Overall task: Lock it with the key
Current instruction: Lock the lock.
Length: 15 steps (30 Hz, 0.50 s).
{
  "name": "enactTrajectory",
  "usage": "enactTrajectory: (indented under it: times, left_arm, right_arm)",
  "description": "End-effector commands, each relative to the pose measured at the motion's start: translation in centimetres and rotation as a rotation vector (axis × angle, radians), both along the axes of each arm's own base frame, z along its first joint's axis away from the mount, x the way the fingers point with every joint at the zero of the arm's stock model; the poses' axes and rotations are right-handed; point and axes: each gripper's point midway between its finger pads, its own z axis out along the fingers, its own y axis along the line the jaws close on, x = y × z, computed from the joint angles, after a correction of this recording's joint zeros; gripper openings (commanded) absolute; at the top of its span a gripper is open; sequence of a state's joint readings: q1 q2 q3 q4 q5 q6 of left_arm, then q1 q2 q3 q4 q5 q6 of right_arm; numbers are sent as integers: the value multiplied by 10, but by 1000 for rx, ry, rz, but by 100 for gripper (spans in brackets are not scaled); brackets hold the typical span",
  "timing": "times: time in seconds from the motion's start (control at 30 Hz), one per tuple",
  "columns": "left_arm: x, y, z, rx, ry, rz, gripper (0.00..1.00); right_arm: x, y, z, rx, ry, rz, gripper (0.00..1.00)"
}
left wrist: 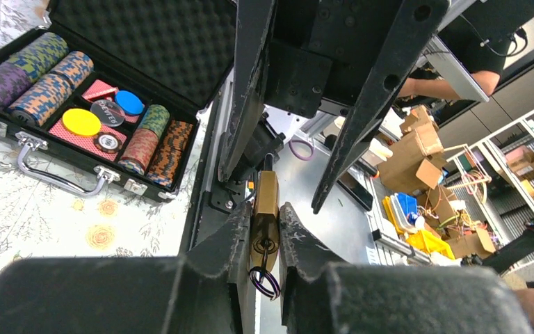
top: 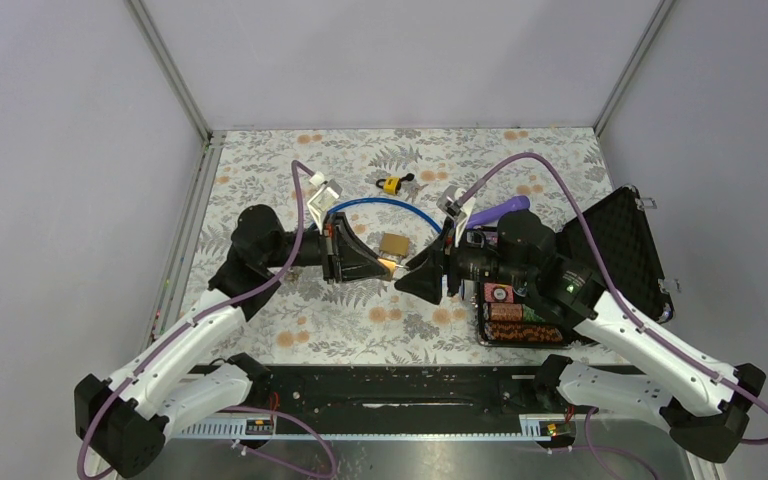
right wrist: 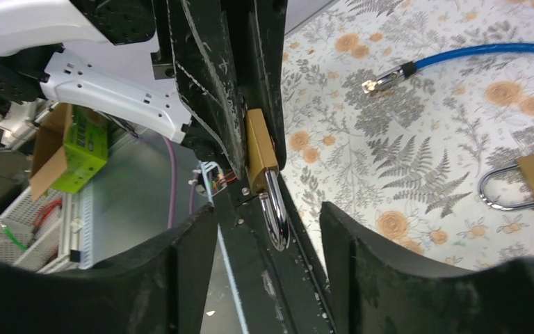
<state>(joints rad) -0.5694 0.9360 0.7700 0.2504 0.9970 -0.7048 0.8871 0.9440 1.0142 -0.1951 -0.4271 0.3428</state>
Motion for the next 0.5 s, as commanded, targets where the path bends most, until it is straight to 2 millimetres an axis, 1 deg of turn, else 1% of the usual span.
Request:
enactTrajectory:
  times: [0.0,0.07,0.17,0.23,0.3,0.33,0.4,0.47]
  left_arm:
    - [7,2,37,-55,-60,69,0]
    - [6,3,41,-64,-61,74,0]
    - [3,4,47,-78,-64,74,0]
    - [1,5,49,-83,-63,65,0]
    - [-2,6,51,-89,-59,59,0]
    - [-3,6,52,-93,-59,53,0]
    - [-6,7,54,-103,-59,43,0]
    - [-9,7,55,-108,-52,30,0]
  right_arm:
    - [8,-6,21,61,-61,-55,66]
    - [9,-9,19,64,-61,-74,67]
    - [9,-13,23,98,-72,-85,63]
    - [8,-14,28,122,-82,-87,57]
    - [7,-15,33,150,-94,-87,49]
    - [6,-15,34,161,-99,-81,47]
    - [4,-12,38,176,-103,-67,43]
    - [3,-8,40,177,-89,-48,37]
